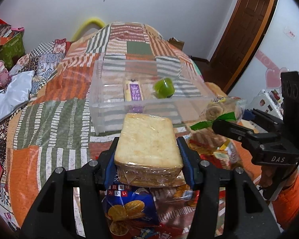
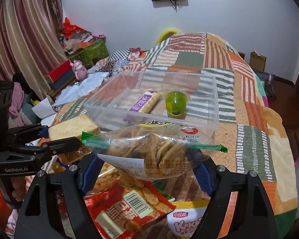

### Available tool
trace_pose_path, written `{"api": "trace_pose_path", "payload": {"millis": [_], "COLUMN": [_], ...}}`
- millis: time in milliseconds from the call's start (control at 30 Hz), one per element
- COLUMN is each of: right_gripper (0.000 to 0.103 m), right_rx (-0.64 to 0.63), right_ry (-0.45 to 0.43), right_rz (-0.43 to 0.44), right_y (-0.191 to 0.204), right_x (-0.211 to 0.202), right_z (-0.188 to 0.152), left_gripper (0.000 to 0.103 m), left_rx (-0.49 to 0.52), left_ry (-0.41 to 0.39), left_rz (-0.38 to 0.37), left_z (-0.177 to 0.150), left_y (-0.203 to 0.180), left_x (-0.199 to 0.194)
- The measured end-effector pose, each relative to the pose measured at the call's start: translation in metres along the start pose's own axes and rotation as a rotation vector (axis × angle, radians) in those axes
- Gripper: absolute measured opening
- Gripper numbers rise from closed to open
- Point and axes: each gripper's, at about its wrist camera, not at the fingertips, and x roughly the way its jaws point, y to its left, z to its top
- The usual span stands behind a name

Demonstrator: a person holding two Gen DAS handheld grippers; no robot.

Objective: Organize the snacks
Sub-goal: 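Place the cracker pack in the box with the left tool while the right places the cookie bag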

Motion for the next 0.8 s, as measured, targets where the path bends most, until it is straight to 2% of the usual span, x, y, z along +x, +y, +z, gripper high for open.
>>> {"api": "trace_pose_path", "payload": {"millis": [367,800], "right_gripper": [0.079,0.079], "right_rx": [-0.011,0.01], "right_ry": [-0.068,-0.076], "right_rz": [0.009,0.002], "right_y": [0.004,-0.005], "right_x": [-0.014,0.014], "right_z": [0.017,0.046], "left_gripper": [0.054,0.054], "left_rx": [-0.007,-0.026], "left_ry": [-0.08,-0.079], "left_rz": [-0.007,0.002], "left_z": [0.025,0.055], "left_y": [-0.001,0.011], "left_x": [-0.018,0.011]}}
